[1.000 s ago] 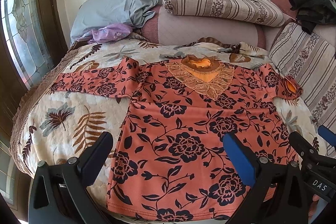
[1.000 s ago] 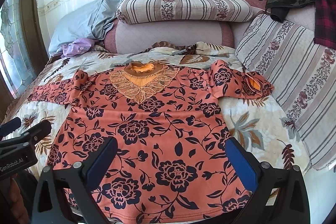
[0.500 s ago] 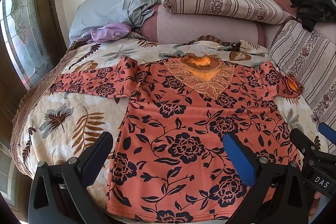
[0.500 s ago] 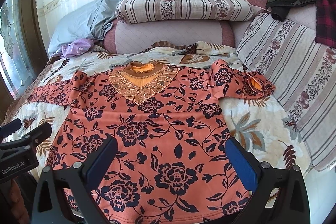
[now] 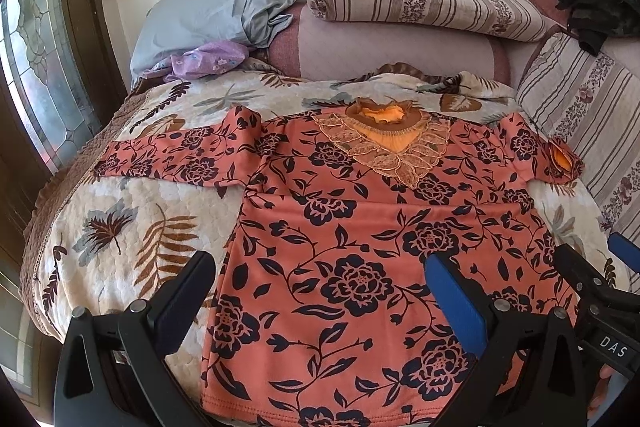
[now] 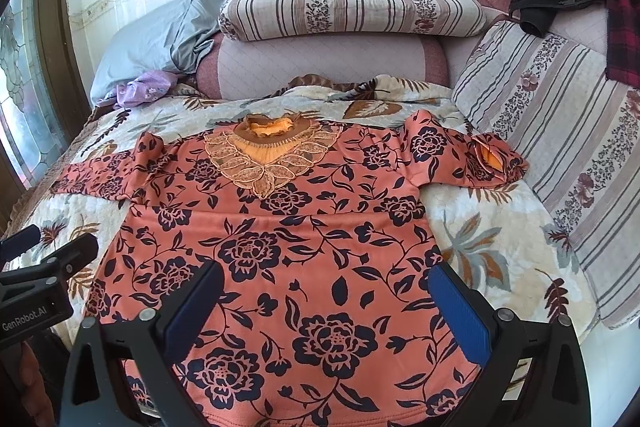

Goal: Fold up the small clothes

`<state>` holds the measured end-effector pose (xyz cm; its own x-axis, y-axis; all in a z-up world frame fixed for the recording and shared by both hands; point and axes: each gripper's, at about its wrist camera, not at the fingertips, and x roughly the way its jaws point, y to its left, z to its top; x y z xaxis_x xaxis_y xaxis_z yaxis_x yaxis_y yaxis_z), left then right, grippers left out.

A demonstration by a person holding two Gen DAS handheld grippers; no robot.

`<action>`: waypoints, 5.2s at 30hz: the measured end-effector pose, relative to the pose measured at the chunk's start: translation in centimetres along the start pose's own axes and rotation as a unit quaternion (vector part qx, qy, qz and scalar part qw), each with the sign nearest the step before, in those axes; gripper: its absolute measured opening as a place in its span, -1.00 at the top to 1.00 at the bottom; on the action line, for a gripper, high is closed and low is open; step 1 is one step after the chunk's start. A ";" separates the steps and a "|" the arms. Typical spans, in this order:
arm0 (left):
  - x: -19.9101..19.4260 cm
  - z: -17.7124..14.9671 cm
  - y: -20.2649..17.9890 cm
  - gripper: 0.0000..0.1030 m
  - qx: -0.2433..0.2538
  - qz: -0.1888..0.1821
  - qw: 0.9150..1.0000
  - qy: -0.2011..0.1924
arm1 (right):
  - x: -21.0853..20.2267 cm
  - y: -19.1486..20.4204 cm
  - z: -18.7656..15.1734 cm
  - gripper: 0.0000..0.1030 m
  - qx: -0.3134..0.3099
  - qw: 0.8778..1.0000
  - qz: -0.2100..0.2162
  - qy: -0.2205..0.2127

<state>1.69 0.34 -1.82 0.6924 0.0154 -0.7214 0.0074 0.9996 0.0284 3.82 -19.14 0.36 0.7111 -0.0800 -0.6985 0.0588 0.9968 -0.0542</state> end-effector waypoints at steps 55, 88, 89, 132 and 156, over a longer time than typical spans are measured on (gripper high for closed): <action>19.8 1.6 5.7 -1.00 -0.043 -0.003 0.998 0.047 | 28.1 -37.4 13.2 0.71 0.356 0.928 -0.031 0.106; 17.6 4.5 11.3 -1.00 -0.246 -0.194 0.949 0.035 | 23.1 -10.8 5.4 -0.96 0.235 0.951 0.192 0.066; 18.0 5.3 11.0 -1.00 -0.264 -0.213 0.940 0.041 | 23.6 -11.6 4.4 -0.96 0.238 0.949 0.195 0.074; 26.6 11.7 3.8 -0.75 -0.014 0.001 0.987 0.161 | 30.2 -21.4 12.9 -0.84 0.322 0.915 0.226 0.093; 26.6 11.2 1.2 -0.94 0.014 -0.046 0.994 0.098 | 35.4 -21.1 16.1 -0.69 0.327 0.925 0.170 0.093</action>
<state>28.16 1.65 -13.24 0.5345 -0.0686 -0.8423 0.0859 0.9959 -0.0267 39.07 -43.00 -11.76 0.6367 0.3014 -0.7097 0.3086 0.7439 0.5928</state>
